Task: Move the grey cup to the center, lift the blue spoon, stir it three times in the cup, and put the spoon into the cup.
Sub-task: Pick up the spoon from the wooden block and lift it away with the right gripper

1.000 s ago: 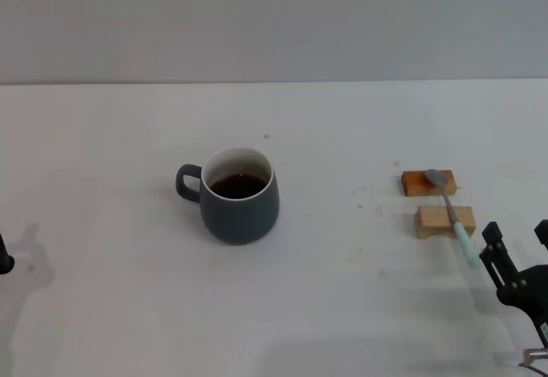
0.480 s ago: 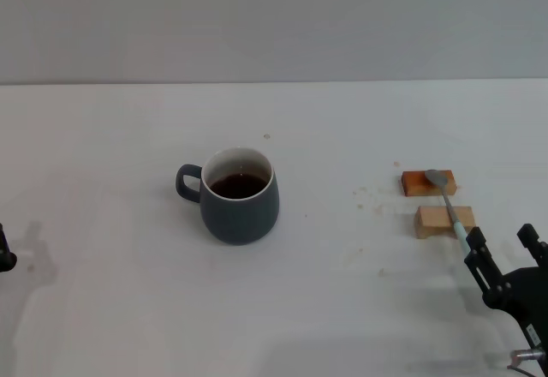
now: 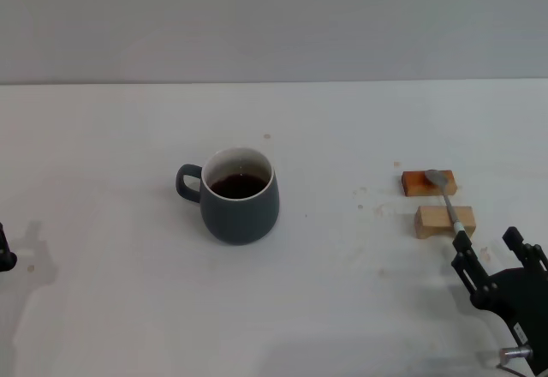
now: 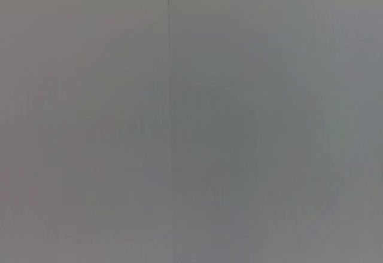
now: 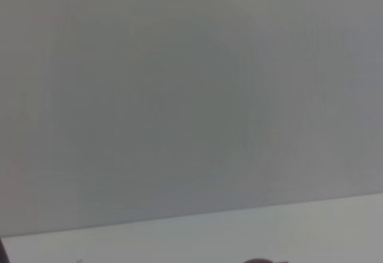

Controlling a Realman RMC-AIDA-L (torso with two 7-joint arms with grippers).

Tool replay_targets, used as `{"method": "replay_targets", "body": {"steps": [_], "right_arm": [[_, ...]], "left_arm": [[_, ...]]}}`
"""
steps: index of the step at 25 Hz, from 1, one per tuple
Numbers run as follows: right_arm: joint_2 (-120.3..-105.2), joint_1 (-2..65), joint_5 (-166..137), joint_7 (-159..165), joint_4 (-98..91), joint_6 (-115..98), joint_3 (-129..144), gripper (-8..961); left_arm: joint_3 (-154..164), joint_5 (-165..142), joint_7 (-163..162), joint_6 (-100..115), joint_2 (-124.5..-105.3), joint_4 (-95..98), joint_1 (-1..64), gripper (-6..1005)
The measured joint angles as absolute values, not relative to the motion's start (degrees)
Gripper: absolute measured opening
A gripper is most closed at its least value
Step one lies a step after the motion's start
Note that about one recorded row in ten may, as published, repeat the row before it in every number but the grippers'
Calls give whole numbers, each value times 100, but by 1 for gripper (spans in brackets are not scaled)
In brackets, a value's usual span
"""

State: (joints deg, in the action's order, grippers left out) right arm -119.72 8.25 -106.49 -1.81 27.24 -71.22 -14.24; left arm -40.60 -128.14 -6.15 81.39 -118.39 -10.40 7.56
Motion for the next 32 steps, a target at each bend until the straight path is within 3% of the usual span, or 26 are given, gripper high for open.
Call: {"method": "replay_targets", "body": {"steps": [32], "right_arm": [[-11962,972,-10634,-175,2708,-6694,-1434,715]], "left_arm": [[-3990,-12814,-615,8138,-11839,-1037,765,-2]]}}
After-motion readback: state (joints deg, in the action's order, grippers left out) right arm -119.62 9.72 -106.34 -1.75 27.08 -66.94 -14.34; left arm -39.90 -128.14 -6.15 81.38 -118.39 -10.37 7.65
